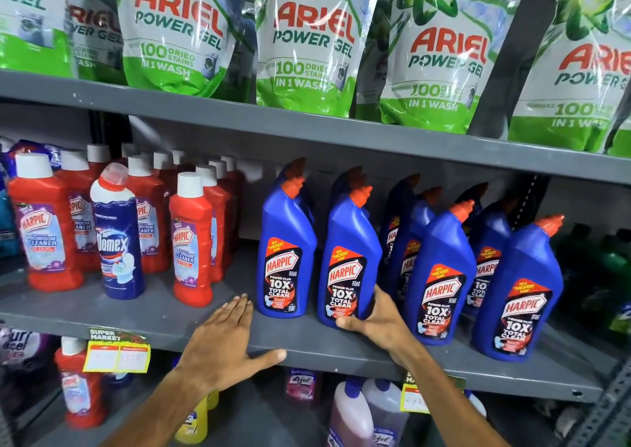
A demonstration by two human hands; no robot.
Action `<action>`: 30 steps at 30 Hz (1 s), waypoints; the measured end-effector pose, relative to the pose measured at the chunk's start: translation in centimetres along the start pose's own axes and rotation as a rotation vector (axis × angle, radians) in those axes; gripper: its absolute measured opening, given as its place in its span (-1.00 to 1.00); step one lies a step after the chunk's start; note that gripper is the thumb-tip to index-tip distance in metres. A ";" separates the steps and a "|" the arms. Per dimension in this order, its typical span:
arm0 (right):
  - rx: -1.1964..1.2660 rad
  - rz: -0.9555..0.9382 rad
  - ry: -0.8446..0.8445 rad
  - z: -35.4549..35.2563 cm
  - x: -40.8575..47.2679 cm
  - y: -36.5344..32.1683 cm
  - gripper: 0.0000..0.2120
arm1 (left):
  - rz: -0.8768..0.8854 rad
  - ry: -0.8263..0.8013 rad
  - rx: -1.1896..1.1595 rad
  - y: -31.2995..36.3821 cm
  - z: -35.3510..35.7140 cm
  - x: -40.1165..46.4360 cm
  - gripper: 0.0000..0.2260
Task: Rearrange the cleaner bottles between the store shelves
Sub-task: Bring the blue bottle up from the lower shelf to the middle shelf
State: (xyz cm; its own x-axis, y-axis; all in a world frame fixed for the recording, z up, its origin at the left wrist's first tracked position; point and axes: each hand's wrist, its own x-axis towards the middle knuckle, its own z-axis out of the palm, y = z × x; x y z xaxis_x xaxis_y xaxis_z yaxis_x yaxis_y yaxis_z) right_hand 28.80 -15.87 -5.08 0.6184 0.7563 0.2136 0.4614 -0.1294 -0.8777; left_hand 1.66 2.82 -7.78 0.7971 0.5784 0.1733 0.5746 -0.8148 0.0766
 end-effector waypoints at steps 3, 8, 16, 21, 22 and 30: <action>0.007 -0.002 0.018 0.3 -0.1 0.1 -0.20 | -0.001 -0.007 -0.002 0.1 -0.1 -0.1 0.30; 0.008 0.000 0.034 0.4 -0.3 0.1 -0.18 | -0.002 -0.001 -0.001 0.2 -0.2 -0.1 0.30; -0.007 0.007 0.048 0.3 -0.5 -0.1 -0.21 | -0.011 0.001 -0.021 0.3 -0.4 -0.3 0.29; -0.012 0.015 0.041 0.2 -0.4 0.2 -0.19 | -0.008 0.006 -0.037 0.4 -0.4 -0.3 0.29; -0.012 0.017 0.040 0.2 -0.4 0.1 -0.16 | -0.007 0.004 -0.046 0.4 -0.5 -0.4 0.29; -0.054 -0.128 0.259 0.9 -4.9 -0.8 -0.03 | 0.007 0.126 -0.057 1.0 -0.3 -1.8 0.19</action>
State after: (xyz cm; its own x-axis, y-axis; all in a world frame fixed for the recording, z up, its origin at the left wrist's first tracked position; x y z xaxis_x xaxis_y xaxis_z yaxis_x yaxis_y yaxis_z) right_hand 24.85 -18.92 -5.77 0.6915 0.5803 0.4302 0.5755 -0.0827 -0.8136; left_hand 0.77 0.93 -7.72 0.7695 0.5660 0.2959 0.5548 -0.8219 0.1296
